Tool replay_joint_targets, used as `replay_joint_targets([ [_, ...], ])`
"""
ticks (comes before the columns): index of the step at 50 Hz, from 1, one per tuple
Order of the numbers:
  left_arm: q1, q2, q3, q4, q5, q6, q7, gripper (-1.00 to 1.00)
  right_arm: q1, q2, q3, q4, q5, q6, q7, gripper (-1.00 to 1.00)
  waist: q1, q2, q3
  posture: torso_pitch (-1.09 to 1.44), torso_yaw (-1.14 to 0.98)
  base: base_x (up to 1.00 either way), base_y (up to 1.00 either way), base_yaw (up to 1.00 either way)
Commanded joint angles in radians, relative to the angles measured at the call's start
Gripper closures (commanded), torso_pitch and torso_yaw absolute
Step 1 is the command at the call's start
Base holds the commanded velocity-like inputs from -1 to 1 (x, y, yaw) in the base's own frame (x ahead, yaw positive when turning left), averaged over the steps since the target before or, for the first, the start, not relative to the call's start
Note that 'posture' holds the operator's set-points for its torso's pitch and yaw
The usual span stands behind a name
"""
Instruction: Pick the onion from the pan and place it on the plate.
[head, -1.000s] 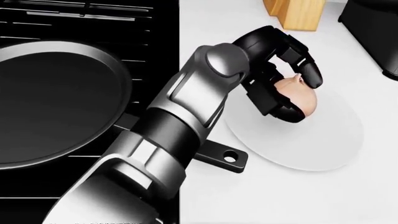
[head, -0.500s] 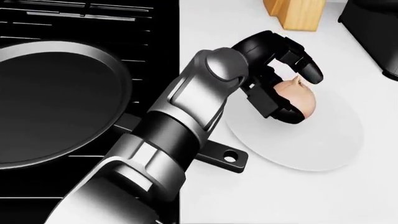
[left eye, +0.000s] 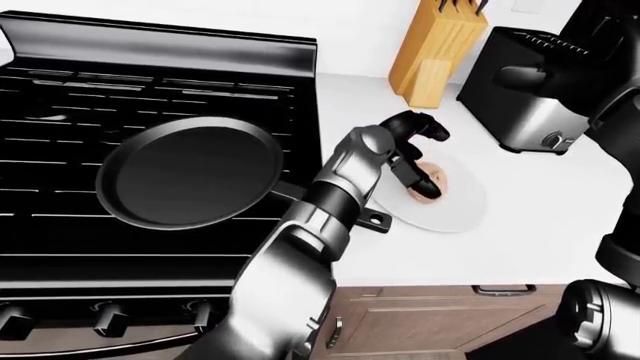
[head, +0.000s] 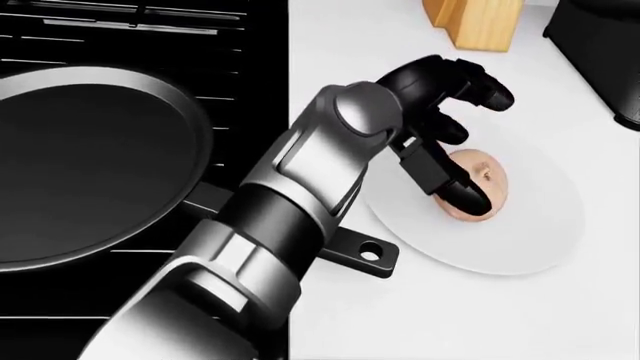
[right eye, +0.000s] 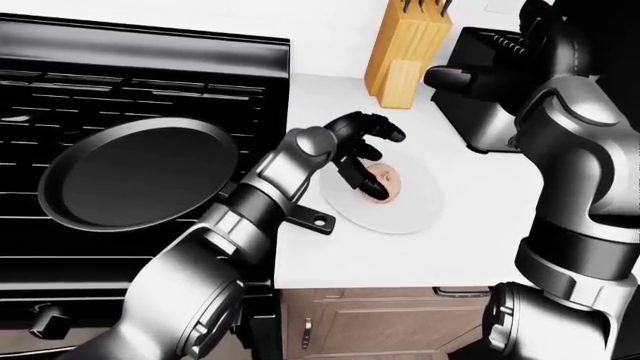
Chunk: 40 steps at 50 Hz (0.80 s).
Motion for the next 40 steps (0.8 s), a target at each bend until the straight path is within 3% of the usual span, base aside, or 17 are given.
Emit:
replay_joint_targets([
  [1, -0.037, 0.003, 0.004, -0.044, -0.002, -0.023, 0.005, -0.48, -0.029, -0.018, -0.013, -0.022, -0.004, -0.031, 0.0, -1.0, 0.001, -0.008, -0.028, 0.0, 0.0, 0.0, 0.0, 0.0],
  [15, -0.126, 0.043, 0.048, -0.037, -0.08, 0.013, 0.011, -0.59, -0.04, -0.011, -0.007, -0.028, -0.006, -0.019, -0.001, -1.0, 0.001, -0.005, -0.027, 0.0, 0.0, 0.0, 0.0, 0.0],
  [17, -0.147, 0.057, 0.058, -0.03, -0.098, 0.02, 0.011, -0.66, -0.044, -0.01, -0.002, -0.025, -0.008, -0.019, 0.001, -1.0, 0.001, -0.004, -0.026, 0.0, 0.0, 0.0, 0.0, 0.0],
  [21, -0.177, 0.081, 0.068, -0.021, -0.127, 0.034, 0.025, -1.0, -0.056, -0.008, 0.006, -0.014, -0.016, -0.02, 0.01, -1.0, 0.0, -0.002, -0.025, 0.0, 0.0, 0.0, 0.0, 0.0],
  [36, -0.233, 0.164, 0.09, -0.001, -0.182, 0.06, 0.067, -1.0, -0.127, -0.009, 0.044, 0.048, -0.075, -0.034, 0.078, -1.0, -0.002, 0.008, -0.023, 0.0, 0.0, 0.0, 0.0, 0.0],
  [40, -0.266, 0.2, 0.124, 0.022, -0.218, 0.074, 0.1, -1.0, -0.153, -0.008, 0.055, 0.068, -0.096, -0.04, 0.103, -1.0, -0.003, 0.011, -0.024, 0.0, 0.0, 0.0, 0.0, 0.0],
])
